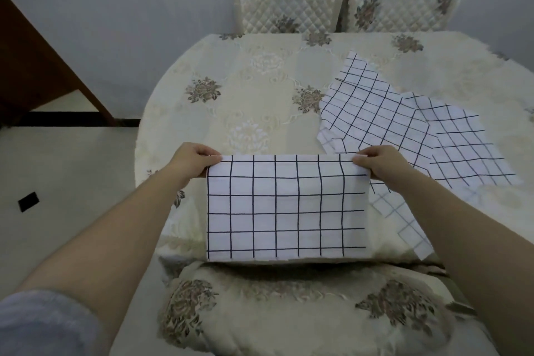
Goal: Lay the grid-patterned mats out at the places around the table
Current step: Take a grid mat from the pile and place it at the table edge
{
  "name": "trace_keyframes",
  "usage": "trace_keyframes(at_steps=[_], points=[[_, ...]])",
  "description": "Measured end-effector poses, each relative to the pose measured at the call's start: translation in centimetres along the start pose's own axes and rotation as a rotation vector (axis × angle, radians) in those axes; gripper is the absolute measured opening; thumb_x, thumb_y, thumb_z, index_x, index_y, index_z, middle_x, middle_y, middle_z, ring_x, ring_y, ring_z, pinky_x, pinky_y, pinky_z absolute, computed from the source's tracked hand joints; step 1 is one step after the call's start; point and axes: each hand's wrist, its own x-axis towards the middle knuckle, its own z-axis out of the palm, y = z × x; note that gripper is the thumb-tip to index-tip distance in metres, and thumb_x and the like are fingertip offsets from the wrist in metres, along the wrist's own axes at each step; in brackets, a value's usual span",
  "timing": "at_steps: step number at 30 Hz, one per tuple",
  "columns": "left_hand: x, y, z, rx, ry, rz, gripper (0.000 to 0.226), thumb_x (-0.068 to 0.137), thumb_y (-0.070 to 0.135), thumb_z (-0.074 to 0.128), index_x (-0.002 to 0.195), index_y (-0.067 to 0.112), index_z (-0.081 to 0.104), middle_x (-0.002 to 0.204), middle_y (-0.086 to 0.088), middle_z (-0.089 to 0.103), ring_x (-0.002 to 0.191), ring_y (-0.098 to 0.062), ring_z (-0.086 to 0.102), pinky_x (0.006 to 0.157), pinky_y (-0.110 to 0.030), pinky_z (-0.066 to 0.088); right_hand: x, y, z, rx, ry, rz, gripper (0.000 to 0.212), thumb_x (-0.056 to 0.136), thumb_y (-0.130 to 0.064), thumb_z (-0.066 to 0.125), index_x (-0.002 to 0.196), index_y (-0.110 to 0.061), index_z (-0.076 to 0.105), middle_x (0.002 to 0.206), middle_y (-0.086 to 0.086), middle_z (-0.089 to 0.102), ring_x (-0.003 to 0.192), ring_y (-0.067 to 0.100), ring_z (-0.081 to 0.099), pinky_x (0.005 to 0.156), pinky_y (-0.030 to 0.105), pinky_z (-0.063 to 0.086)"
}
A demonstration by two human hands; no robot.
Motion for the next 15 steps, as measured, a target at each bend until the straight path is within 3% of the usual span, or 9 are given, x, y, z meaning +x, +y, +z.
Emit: trace_keyframes(at_steps=[6, 15], points=[[3.6, -1.3, 1.4, 0.001, -0.028, -0.040, 0.007, 0.084, 0.002, 0.068, 0.079, 0.008, 0.070, 0.081, -0.013, 0.068, 0.071, -0.023, 0.065, 0.057, -0.020, 0.058, 3.9, 1.4, 1.4, -0.077, 0.019, 0.046, 0.006, 0.085, -0.015, 0.066, 0.079, -0.018, 0.068, 0.084, 0.014, 0.066, 0.078, 0.028, 0.061, 0.083, 0.050, 0.057], [7.6, -1.5, 2.4, 0.188, 0.070, -0.006, 0.004, 0.081, 0.006, 0.072, 0.084, 0.004, 0.070, 0.077, -0.009, 0.067, 0.066, -0.019, 0.061, 0.056, -0.020, 0.052, 7.9, 1.6, 2.9, -0.244, 0.125, 0.037, 0.011, 0.086, -0.020, 0.064, 0.092, -0.013, 0.070, 0.087, 0.005, 0.067, 0.082, 0.022, 0.061, 0.079, 0.037, 0.054]])
